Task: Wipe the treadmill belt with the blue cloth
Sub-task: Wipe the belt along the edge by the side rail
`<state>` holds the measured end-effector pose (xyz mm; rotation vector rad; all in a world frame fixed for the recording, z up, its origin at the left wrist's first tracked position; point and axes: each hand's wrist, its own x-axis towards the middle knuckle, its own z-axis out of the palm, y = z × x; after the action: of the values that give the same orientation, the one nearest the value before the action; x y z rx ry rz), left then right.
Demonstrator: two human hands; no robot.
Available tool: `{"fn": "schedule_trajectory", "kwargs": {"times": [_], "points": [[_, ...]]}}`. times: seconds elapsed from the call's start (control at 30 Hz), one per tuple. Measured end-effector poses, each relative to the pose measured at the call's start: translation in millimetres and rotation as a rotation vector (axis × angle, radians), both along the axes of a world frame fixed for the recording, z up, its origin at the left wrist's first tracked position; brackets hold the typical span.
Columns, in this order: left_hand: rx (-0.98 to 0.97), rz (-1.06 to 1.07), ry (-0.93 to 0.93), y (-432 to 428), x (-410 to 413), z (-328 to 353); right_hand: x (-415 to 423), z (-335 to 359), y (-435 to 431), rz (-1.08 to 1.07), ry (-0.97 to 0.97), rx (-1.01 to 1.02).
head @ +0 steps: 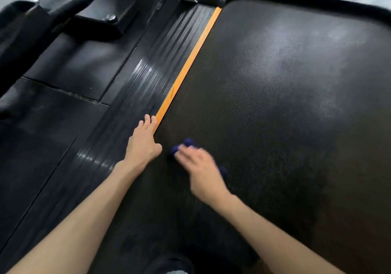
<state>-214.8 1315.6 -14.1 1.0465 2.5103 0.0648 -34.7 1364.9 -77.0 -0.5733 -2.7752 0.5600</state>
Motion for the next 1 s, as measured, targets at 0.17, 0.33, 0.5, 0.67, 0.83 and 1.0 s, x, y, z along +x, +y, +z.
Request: {"fn": "schedule_trajectory", "kwargs": {"times": [0.17,0.33,0.5,0.67,0.83,1.0], "points": [[0.033,0.038,-0.037,-3,-3,4,16,-7,41,0.334,-0.07,0.125],[0.023,0.012,-0.038,-4,-6,4,41,-8,140,-0.418,0.015,0.018],[0.015,-0.042,-0.032,-7,-12,0,-2,-3,78,-0.555,0.123,-0.125],[0.014,-0.066,-0.023,-9,-11,1,-16,-5,-5,0.438,-0.071,-0.109],[0.0,-0.048,-0.075,-8,-12,6,-33,-11,79,0.397,0.017,0.002],[0.004,-0.028,-0.128,-7,-13,12,-64,-2,119,-0.394,0.046,-0.174]]}}
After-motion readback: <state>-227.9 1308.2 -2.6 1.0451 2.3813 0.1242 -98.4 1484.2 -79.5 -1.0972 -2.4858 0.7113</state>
